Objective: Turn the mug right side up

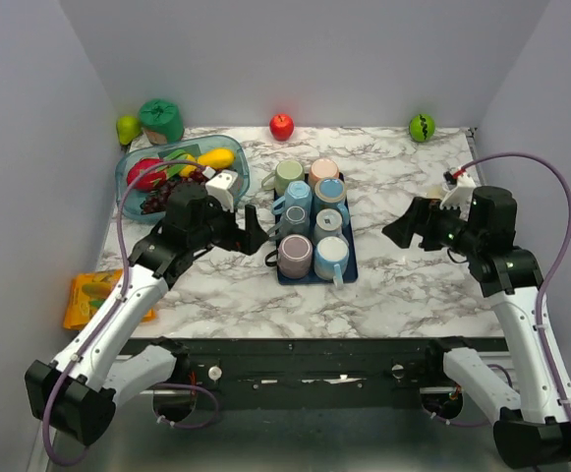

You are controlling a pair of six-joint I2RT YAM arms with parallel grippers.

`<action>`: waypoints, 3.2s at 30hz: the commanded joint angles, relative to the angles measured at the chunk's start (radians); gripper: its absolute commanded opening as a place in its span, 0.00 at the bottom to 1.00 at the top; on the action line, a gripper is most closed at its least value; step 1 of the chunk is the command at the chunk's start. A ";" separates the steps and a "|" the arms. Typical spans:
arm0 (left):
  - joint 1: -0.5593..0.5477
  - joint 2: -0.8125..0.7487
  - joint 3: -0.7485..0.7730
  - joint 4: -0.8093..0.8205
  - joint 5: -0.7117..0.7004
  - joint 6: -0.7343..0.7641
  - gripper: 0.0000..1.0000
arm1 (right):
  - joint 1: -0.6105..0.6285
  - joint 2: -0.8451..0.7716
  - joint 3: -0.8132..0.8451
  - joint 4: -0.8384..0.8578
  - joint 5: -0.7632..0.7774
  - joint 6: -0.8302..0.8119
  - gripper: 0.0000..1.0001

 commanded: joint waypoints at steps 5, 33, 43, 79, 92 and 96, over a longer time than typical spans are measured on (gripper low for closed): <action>-0.152 0.122 -0.040 0.004 -0.056 0.148 0.99 | 0.094 0.037 -0.008 -0.008 0.007 -0.042 1.00; -0.210 0.568 0.081 0.056 0.115 0.376 0.82 | 0.161 0.080 -0.006 0.029 0.094 -0.056 1.00; -0.238 0.567 0.073 0.039 0.124 0.372 0.59 | 0.163 0.091 -0.014 0.025 0.139 -0.047 1.00; -0.293 0.568 0.052 0.065 -0.090 0.344 0.00 | 0.163 0.037 -0.057 0.015 0.169 0.003 0.99; -0.296 0.259 0.065 -0.001 -0.066 0.231 0.00 | 0.163 0.014 -0.031 0.035 0.033 0.025 0.99; -0.304 0.168 0.091 0.027 -0.041 0.153 0.00 | 0.164 -0.008 -0.029 0.077 -0.057 0.045 0.99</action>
